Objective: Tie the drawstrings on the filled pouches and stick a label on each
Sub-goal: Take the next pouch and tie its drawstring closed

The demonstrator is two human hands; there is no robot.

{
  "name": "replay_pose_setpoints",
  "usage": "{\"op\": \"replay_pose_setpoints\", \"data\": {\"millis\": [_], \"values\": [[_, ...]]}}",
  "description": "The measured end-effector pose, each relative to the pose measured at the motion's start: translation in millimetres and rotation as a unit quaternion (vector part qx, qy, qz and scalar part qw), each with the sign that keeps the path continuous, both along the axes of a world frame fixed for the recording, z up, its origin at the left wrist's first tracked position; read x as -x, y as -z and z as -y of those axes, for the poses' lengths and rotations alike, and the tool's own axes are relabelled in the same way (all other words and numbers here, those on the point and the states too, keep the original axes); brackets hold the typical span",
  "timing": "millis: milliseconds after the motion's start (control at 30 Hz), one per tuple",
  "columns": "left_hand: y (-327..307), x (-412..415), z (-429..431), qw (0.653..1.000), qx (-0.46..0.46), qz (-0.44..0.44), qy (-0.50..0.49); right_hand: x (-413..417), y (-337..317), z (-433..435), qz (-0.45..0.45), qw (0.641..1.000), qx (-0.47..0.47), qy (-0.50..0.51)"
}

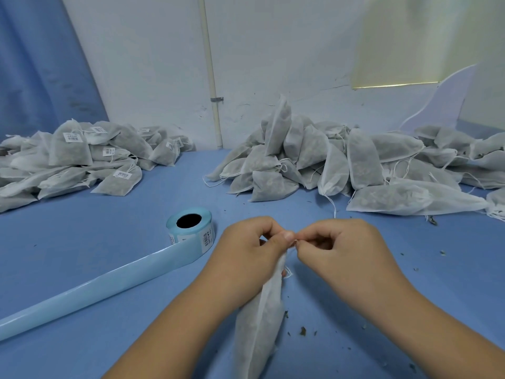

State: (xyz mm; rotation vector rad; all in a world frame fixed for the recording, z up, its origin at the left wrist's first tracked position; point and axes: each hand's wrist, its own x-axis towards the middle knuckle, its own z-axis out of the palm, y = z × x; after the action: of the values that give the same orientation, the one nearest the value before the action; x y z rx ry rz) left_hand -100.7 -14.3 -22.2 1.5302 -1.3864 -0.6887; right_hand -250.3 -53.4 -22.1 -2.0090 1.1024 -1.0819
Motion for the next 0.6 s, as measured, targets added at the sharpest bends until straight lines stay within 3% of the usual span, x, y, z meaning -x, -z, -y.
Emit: {"op": "replay_pose_setpoints", "data": {"millis": [233, 400, 600], "values": [[2.7, 2.6, 1.9, 0.98, 0.096, 0.167, -0.052, 1.4, 2.1, 7.1, -0.016, 0.997, -0.065, -0.029], [0.3, 0.6, 2.2, 0.989, 0.075, 0.101, -0.074, -0.2, 1.6, 8.4, -0.014, 0.993, -0.097, -0.061], [-2.2, 0.3, 1.6, 0.993, 0.029, 0.086, -0.076, -0.6, 2.5, 5.2, -0.033, 0.999, 0.004, -0.009]]}}
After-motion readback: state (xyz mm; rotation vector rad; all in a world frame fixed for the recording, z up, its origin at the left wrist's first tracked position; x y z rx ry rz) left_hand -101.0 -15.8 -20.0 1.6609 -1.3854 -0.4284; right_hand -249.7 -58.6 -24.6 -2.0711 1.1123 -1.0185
